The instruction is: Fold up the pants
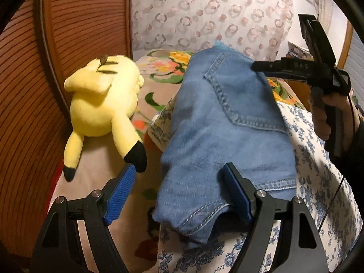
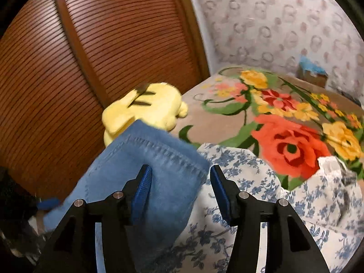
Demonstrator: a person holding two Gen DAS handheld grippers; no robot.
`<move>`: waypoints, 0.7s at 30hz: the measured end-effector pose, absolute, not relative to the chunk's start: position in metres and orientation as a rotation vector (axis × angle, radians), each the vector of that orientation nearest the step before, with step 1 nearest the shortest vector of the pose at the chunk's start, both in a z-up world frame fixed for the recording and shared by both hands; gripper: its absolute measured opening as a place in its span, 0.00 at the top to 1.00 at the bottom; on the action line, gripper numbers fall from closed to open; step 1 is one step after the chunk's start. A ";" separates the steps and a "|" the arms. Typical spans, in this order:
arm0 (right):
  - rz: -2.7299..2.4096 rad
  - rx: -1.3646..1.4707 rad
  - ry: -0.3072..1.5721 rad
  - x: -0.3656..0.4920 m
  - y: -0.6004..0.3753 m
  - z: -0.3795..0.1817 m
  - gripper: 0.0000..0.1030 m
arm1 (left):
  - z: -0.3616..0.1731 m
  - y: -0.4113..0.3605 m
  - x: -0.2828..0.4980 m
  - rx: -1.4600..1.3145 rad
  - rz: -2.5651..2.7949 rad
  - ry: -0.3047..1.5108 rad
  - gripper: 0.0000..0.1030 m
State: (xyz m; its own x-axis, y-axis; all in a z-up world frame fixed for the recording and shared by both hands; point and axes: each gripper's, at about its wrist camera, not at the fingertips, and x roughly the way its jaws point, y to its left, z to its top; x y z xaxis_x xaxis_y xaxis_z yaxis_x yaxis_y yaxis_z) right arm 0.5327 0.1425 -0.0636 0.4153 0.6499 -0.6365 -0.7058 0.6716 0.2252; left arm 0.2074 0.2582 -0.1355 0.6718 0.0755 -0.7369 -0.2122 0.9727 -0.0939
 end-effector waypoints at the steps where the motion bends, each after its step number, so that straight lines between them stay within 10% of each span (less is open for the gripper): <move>1: 0.830 -0.117 0.757 0.528 0.147 -0.066 0.46 | -0.137 0.259 0.206 -0.183 0.164 0.818 0.22; 21: 0.763 -0.098 0.637 0.390 0.047 -0.017 0.46 | -0.073 0.192 0.172 -0.083 0.110 0.667 0.23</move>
